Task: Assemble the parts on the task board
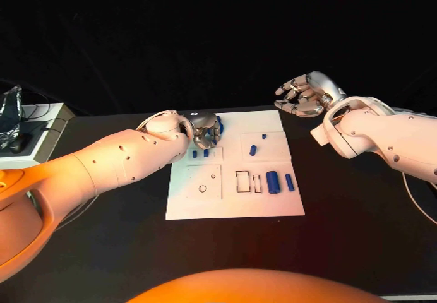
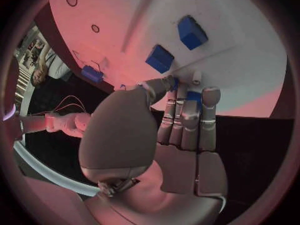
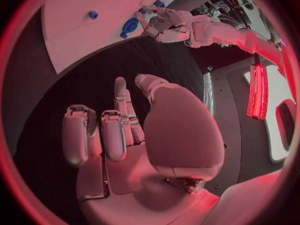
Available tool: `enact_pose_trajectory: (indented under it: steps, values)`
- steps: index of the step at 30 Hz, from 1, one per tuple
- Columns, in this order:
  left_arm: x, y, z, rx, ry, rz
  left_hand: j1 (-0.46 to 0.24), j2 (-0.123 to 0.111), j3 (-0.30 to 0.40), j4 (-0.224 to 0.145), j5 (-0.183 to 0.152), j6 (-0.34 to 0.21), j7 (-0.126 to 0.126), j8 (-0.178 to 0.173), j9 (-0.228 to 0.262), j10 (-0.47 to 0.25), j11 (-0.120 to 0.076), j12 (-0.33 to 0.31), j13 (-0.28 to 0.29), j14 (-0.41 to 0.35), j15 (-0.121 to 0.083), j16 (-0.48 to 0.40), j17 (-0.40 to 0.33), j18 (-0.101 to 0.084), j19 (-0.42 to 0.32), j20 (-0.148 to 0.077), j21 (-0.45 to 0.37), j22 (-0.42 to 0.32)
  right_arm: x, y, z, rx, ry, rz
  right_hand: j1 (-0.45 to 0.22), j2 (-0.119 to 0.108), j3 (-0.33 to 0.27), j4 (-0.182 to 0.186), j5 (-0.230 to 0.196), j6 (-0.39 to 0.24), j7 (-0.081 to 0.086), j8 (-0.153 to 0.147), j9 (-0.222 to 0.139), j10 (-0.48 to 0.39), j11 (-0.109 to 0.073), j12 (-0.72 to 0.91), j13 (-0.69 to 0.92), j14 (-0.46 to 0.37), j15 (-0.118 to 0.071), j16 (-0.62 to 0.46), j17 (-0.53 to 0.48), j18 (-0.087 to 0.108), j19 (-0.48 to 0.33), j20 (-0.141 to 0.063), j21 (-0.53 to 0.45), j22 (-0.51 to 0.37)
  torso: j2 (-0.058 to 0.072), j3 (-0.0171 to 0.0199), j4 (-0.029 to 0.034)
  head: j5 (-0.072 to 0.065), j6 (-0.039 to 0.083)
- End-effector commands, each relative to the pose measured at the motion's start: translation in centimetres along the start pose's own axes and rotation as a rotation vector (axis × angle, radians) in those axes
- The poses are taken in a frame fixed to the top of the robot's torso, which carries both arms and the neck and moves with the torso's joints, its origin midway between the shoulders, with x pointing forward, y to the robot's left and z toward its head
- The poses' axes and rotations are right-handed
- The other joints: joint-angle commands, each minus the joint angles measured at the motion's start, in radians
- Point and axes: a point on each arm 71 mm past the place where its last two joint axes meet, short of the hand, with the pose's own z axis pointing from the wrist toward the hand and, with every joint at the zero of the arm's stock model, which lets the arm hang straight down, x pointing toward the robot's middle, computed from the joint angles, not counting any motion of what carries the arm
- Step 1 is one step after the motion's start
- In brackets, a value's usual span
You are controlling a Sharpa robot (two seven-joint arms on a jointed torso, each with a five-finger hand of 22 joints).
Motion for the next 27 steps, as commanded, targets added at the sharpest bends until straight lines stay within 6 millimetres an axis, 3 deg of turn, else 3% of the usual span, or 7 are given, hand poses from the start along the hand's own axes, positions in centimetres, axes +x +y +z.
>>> enact_pose_trajectory:
  steps: [1,10,27]
  values:
    - [0.3,-0.1,0.0,0.014,0.021,0.006,0.002,0.014,0.006,-0.004,-0.003,0.014,0.0,-0.002,0.004,0.017,-0.003,-0.006,0.003,0.016,-0.004,0.011,0.011,-0.019,0.008,-0.002,0.013,0.01,0.0,0.2,0.0,-0.015,0.003,-0.007,-0.009,-0.004,0.006,-0.002,0.002,0.004,0.002,-0.007,0.001,0.006,0.002,-0.003,-0.001,0.06,0.002,0.005,0.087,-0.017,0.05,0.004,0.005,0.165,-0.002,0.0002,0.0002,0.0,-0.003]
    - [0.1,0.1,-0.1,0.01,-0.009,0.007,0.018,0.044,0.022,-0.045,-0.003,0.072,0.001,-0.003,0.023,0.103,-0.025,-0.019,0.017,0.089,-0.024,0.05,0.104,-0.032,0.057,-0.021,0.069,0.077,0.0,0.1,0.0,-0.015,0.002,-0.007,-0.009,-0.004,0.006,-0.002,0.002,0.004,0.002,-0.007,0.001,0.006,0.002,-0.003,-0.001,0.06,0.002,0.005,0.087,-0.017,0.05,0.004,0.005,0.165,-0.003,-0.001,0.0011,0.0,-0.001]
    - [-0.9,0.0,-1.0,0.033,-0.098,-0.066,0.016,0.051,0.035,-0.068,-0.003,0.074,0.007,-0.028,0.026,0.118,-0.016,-0.058,0.021,0.105,-0.021,0.053,0.113,-0.037,0.073,-0.02,0.09,0.098,0.0,0.1,-0.1,-0.015,0.002,-0.009,-0.011,-0.004,0.005,-0.002,0.002,0.004,0.002,-0.007,0.001,0.009,0.002,-0.006,-0.004,0.059,0.002,0.003,0.084,-0.016,0.048,0.005,0.002,0.163,-0.005,0.0001,0.0013,0.0,0.005]
